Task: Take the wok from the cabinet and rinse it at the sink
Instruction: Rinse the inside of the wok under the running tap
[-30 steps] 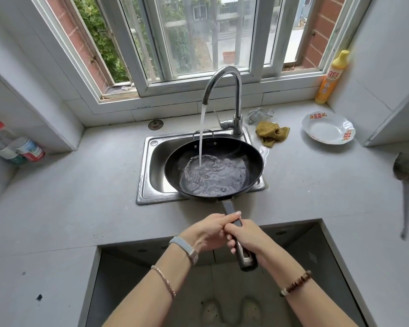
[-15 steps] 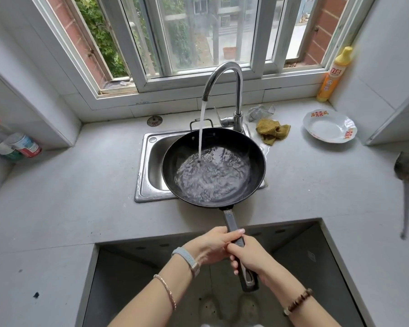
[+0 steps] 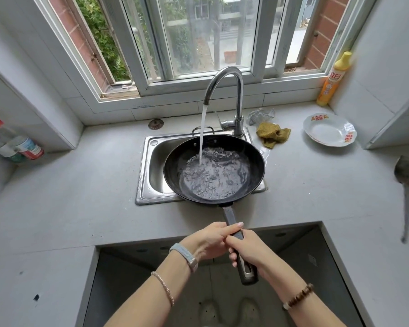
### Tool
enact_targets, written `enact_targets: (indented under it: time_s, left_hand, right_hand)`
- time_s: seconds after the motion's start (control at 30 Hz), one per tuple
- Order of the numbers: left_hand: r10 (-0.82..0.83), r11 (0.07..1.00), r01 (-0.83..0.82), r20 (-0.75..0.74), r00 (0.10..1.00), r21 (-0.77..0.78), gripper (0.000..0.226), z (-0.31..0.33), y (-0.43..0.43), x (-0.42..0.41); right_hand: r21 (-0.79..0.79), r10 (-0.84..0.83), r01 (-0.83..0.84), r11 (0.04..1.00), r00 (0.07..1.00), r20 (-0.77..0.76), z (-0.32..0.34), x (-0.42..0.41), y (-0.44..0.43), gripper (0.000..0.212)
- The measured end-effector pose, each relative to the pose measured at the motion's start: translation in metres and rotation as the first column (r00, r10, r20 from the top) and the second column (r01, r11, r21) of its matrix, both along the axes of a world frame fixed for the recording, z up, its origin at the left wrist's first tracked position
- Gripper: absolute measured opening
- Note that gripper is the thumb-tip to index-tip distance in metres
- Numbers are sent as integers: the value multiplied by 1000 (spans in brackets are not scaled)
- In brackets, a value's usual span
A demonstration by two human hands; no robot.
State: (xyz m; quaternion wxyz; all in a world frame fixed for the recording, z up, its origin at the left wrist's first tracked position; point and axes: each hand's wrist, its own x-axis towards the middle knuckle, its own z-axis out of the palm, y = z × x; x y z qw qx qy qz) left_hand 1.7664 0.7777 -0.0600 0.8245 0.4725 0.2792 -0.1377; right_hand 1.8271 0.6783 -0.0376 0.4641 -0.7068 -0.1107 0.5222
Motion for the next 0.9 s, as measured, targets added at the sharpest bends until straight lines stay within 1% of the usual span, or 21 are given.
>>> enact_targets:
  time_s: [0.27,0.43,0.6,0.7,0.8,0.9]
  left_hand:
    - [-27,1000,27,5,1000,0,30,-13,-9,-6]
    - [-22,1000,22,20,1000,0,33,-8,-8,1]
    - [24,999,-23,18,1000,-37,39,7,4,12]
    - [36,998,-35,14,999,-48,41,10,9,13]
    - [22,999,-22,16,1000,-27,40,4,7,8]
    - [19,1000,-19,10,1000,-9,34,-8,1,2]
  right_hand:
    - [-23,36,-35,999,999,20,-12,-4,-12,12]
    - [-21,10,-10,1000,1000,22,-9,2,-11,11]
    - [8,-6,6,1000,1000,-20,5,14,4,21]
    - [7,-1,1,1000,1000,-31,8,16,10,22]
    - [2,7,-7,1000,1000,-7,4,11,9,21]
    - [-11,25,-25,1000,999,24,-3,4,1,22]
